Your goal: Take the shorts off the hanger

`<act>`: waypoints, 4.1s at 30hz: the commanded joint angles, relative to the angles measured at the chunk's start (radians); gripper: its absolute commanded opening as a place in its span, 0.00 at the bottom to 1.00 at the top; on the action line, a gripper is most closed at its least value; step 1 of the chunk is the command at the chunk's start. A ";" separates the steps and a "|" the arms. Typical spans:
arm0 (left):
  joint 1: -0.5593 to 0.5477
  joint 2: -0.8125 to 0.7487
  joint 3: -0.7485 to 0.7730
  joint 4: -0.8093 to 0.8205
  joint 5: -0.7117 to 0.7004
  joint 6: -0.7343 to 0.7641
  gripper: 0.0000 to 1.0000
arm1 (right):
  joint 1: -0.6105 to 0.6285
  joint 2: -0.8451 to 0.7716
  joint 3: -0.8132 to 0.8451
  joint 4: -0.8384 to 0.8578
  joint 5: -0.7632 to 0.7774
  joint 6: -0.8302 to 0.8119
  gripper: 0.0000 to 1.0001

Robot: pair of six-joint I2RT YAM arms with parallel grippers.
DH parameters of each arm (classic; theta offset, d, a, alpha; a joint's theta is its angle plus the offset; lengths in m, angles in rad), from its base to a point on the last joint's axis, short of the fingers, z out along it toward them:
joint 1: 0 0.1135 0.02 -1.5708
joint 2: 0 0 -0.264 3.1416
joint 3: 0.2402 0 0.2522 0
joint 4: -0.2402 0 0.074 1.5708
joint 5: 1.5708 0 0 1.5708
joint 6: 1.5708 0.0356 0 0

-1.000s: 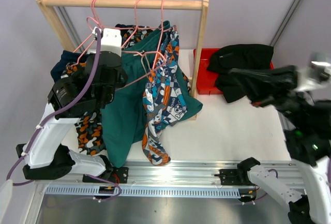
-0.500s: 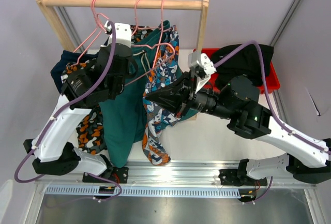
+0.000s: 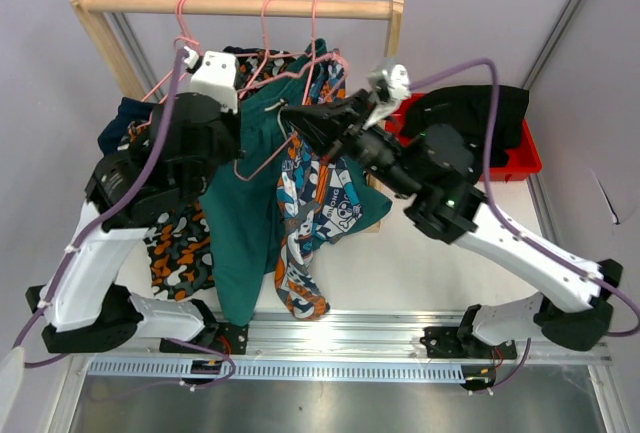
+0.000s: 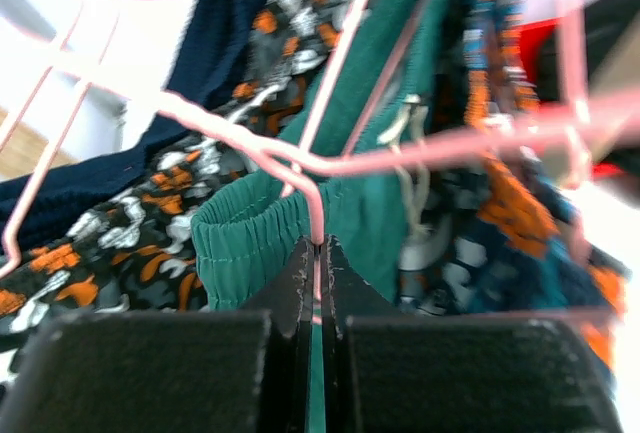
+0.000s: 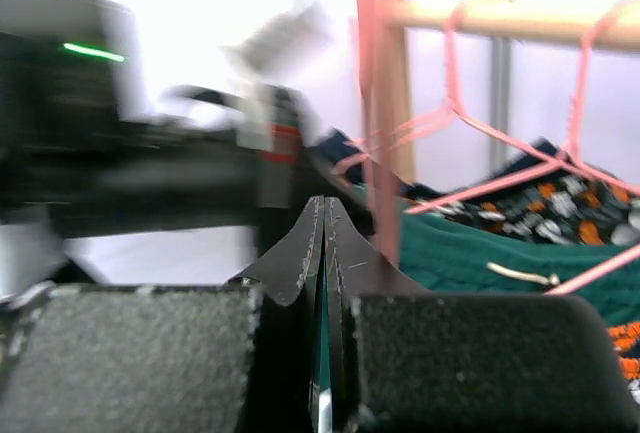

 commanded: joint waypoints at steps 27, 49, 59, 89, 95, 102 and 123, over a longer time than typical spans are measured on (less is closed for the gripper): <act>-0.022 -0.409 -0.110 0.072 0.507 -0.036 0.00 | -0.105 -0.119 -0.182 0.102 0.163 0.091 0.00; -0.022 -0.502 -0.370 -0.028 0.255 -0.152 0.00 | -0.089 -0.506 -0.432 -0.002 0.293 0.140 0.00; -0.022 -0.269 -0.244 0.089 0.213 -0.097 0.00 | -0.085 -0.587 -0.486 -0.027 0.313 0.152 0.00; 0.146 0.462 0.448 0.219 0.347 0.055 0.00 | -0.089 -0.863 -0.645 -0.143 0.396 0.177 0.00; 0.169 0.419 0.341 0.201 0.334 0.024 0.00 | -0.090 -0.896 -0.690 -0.134 0.405 0.197 0.00; 0.171 0.301 0.232 0.210 0.302 0.006 0.02 | -0.089 -0.891 -0.699 -0.131 0.385 0.227 0.00; 0.163 0.072 0.198 0.215 0.610 -0.028 0.79 | -0.089 -0.816 -0.590 -0.211 0.344 0.255 0.99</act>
